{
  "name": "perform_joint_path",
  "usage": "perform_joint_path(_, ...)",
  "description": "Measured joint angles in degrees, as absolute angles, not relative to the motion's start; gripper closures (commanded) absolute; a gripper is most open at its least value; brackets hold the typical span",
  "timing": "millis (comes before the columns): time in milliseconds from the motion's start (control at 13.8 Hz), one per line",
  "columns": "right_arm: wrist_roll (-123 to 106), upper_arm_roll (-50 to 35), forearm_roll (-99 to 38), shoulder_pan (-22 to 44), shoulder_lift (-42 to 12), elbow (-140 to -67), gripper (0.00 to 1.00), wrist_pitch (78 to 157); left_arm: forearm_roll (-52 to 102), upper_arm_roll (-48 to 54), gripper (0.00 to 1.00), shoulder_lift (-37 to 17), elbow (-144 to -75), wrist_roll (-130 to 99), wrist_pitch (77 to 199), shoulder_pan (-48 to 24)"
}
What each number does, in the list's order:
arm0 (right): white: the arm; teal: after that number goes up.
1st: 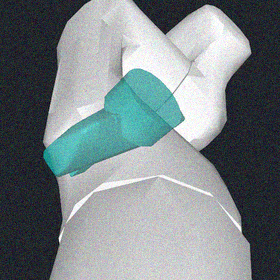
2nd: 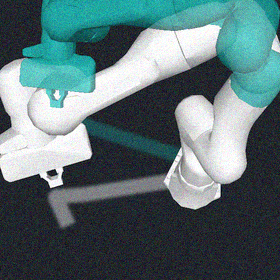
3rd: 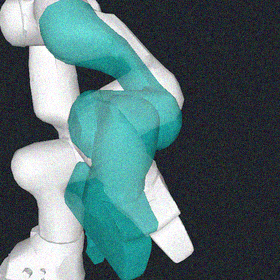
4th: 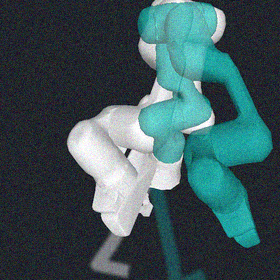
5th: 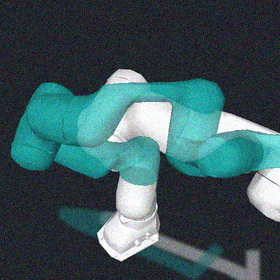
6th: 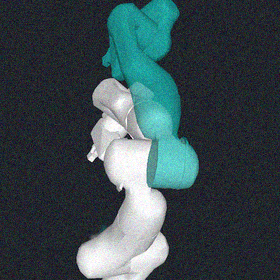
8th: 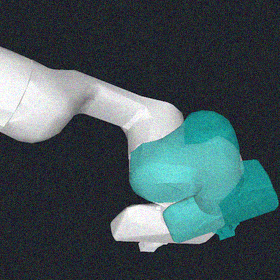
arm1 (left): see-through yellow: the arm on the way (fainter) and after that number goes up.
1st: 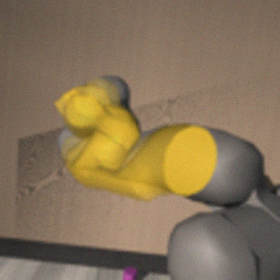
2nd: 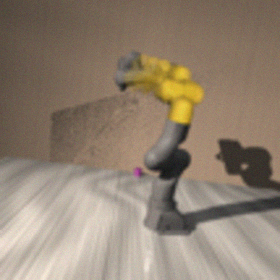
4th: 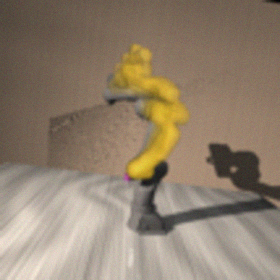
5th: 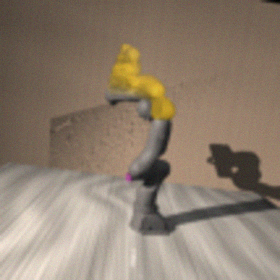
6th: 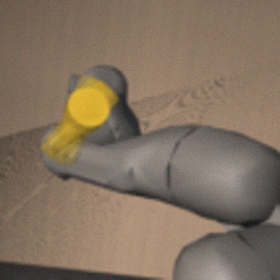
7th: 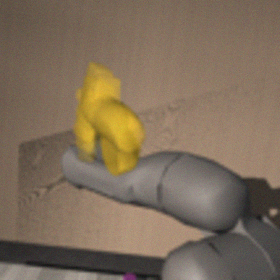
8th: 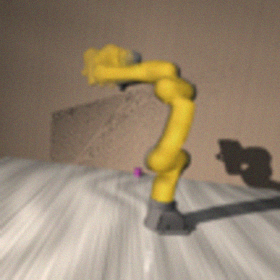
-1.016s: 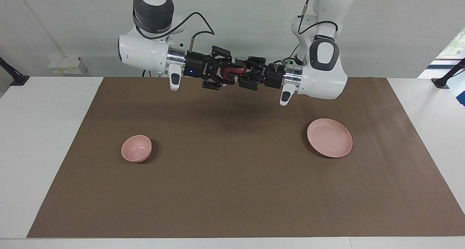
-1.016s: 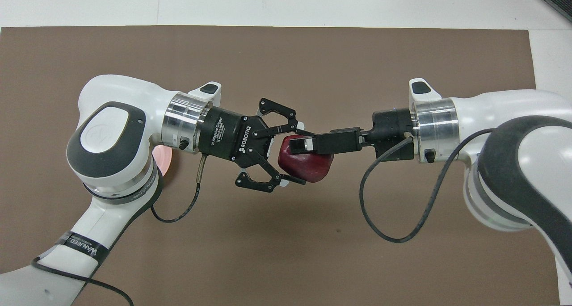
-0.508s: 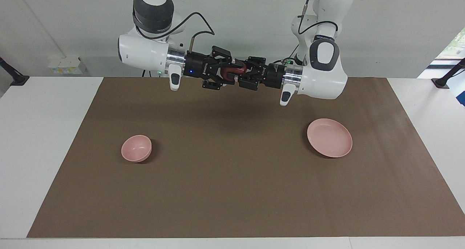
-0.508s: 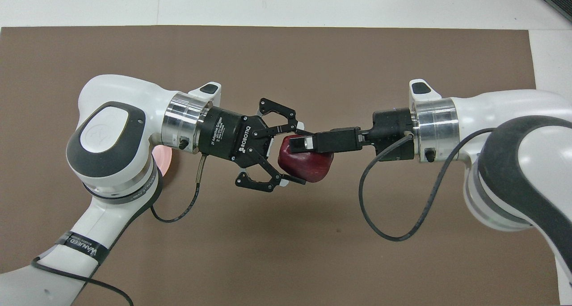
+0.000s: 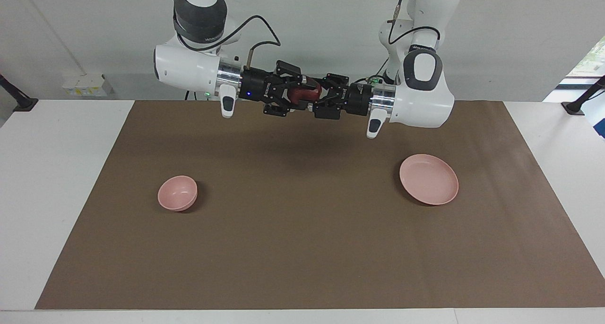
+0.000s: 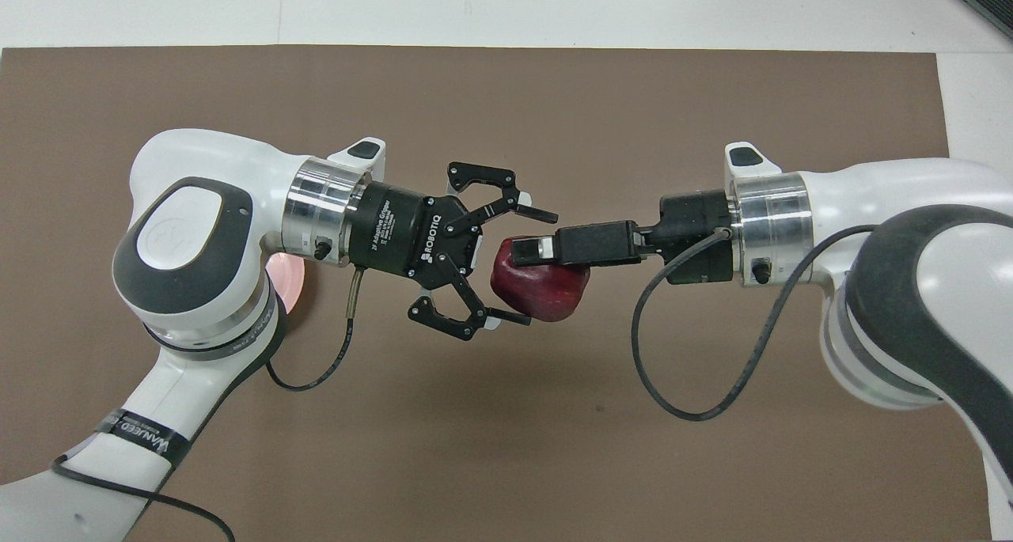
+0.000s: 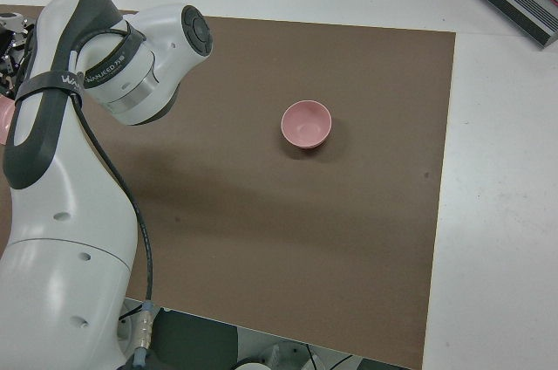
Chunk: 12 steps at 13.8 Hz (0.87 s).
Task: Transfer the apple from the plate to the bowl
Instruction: 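Carry the apple toward the bowl while the left gripper withdraws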
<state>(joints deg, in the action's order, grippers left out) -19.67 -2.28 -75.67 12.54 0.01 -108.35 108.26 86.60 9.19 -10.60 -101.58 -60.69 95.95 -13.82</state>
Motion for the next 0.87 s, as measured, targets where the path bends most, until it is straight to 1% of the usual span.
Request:
perform_joint_path(218,-18.9,-1.9,-72.7,11.9,0.0,-107.2,1.00,108.3,84.1,9.0,0.00,-10.6,-101.0,-60.7,96.1,-13.8)
perform_joint_path(508,-18.7,-1.7,-65.3,8.8,0.0,-106.0,1.00,108.0,78.6,8.4,0.00,-10.6,-100.3,-60.5,96.9,-13.7)
perform_joint_path(871,-18.5,-1.4,-51.9,2.8,0.1,-103.8,1.00,103.5,67.9,8.0,0.00,-10.5,-97.6,-60.3,96.9,-13.7)
